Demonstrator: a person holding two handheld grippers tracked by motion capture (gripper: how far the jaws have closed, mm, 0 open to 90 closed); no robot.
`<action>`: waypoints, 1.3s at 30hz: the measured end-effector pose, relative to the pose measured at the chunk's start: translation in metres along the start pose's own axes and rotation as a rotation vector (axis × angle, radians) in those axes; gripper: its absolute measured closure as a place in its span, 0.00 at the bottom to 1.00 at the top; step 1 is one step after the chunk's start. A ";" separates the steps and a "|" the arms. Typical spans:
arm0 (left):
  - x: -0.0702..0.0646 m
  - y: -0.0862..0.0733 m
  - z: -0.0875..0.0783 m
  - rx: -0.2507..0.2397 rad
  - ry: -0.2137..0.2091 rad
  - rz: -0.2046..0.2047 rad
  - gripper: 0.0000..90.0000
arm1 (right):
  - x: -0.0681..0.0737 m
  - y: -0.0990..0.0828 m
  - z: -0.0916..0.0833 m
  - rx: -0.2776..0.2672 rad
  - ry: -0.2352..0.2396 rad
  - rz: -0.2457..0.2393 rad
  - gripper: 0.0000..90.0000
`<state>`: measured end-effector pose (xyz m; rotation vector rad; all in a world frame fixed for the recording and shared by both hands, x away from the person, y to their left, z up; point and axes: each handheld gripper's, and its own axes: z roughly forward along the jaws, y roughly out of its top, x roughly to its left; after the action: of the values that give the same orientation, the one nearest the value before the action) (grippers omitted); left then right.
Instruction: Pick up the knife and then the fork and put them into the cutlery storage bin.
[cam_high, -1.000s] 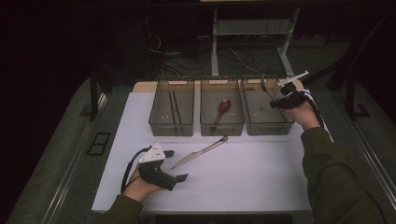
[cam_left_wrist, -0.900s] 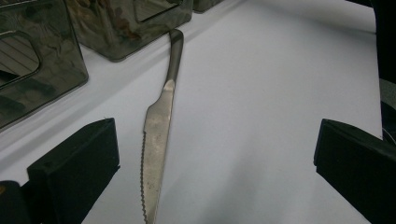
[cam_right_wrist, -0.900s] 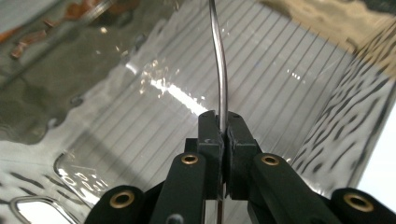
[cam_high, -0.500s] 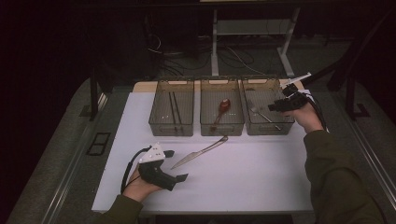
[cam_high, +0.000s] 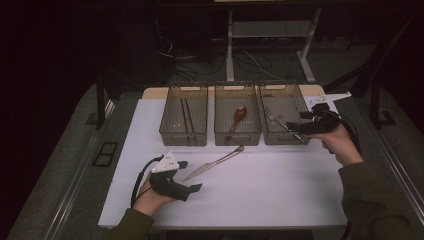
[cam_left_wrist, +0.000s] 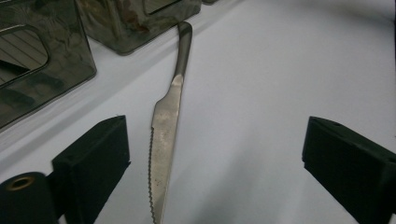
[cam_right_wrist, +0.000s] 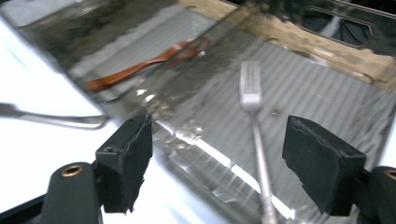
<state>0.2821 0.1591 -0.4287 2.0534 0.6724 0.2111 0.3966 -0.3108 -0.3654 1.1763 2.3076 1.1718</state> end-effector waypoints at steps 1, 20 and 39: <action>0.001 0.001 0.001 0.003 0.002 -0.001 0.11 | 0.005 -0.003 -0.002 -0.001 0.006 -0.005 0.26; 0.024 0.037 0.036 0.023 -0.001 -0.012 0.38 | 0.064 -0.093 -0.022 -0.103 0.108 -0.025 0.19; 0.030 0.047 0.107 0.184 -0.045 0.056 0.77 | 0.069 -0.122 -0.028 -0.086 0.116 -0.004 0.19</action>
<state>0.3675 0.0773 -0.4514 2.2485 0.6267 0.1389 0.2718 -0.3127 -0.4361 1.0997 2.3159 1.3571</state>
